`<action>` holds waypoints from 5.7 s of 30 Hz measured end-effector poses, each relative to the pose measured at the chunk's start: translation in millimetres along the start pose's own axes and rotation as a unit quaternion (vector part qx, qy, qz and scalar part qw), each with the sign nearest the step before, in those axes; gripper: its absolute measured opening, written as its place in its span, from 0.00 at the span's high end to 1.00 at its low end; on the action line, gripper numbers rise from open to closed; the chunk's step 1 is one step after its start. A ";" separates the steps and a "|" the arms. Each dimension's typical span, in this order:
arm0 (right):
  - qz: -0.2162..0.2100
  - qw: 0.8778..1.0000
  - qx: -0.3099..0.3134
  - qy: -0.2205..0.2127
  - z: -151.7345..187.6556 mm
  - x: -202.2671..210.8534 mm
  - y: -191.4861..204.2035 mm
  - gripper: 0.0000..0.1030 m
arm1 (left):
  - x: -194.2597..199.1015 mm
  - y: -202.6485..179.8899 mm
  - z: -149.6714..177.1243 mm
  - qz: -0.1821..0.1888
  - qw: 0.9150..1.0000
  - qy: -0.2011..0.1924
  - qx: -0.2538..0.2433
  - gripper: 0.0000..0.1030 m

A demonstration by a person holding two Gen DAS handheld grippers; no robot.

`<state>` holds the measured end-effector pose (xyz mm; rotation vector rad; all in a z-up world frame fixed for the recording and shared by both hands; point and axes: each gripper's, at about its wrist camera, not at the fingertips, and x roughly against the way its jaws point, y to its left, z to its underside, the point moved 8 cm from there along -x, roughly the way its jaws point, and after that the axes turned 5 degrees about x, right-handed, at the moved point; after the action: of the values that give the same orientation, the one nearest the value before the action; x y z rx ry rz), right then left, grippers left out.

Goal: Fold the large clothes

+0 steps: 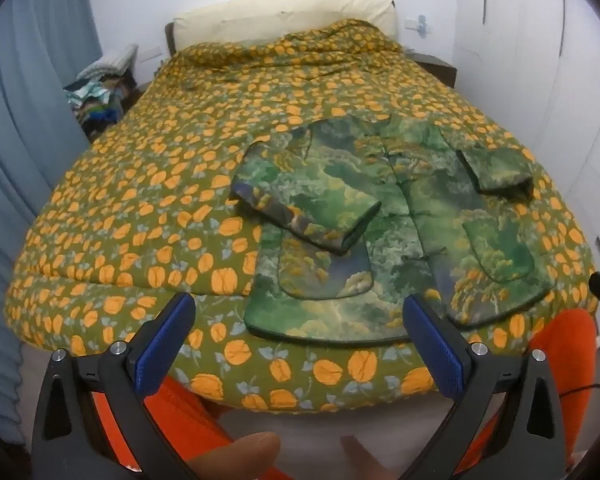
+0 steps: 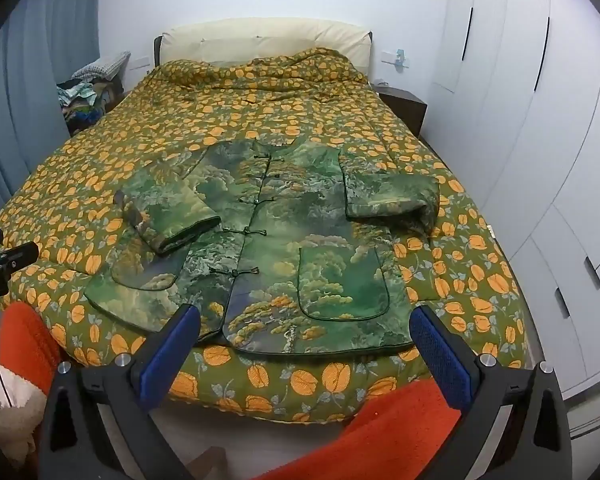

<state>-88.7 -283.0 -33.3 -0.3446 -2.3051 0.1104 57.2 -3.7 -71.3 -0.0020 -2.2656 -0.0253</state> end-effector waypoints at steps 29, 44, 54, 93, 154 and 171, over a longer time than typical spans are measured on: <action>-0.006 1.000 -0.010 0.009 3.5 -3.0 -3.3 0.00 | -3.6 5.6 6.2 -0.031 0.999 0.005 -0.011 0.00; -0.008 1.000 -0.015 0.013 6.0 -4.3 -0.6 0.00 | -3.9 10.6 6.7 -0.034 0.999 0.004 -0.013 0.00; -0.011 1.000 -0.023 0.018 7.1 -5.1 -0.1 0.00 | -4.0 8.3 6.6 -0.036 0.999 0.005 -0.013 0.00; -0.012 0.999 -0.019 0.022 7.1 -8.0 -0.6 0.00 | -7.4 4.1 4.8 -0.043 0.999 0.000 -0.024 0.00; 0.020 0.998 -0.041 0.053 20.6 -28.5 -27.8 0.00 | -322.6 3.3 -24.4 0.161 0.955 0.245 0.043 0.74; 0.009 0.998 -0.034 0.044 13.0 -40.7 -22.1 0.00 | -232.2 70.7 16.5 0.074 0.960 0.206 0.175 0.86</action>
<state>-76.3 -315.2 -66.7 -0.3967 -2.2227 0.0261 193.9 68.9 -258.9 0.0190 -1.8210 0.4177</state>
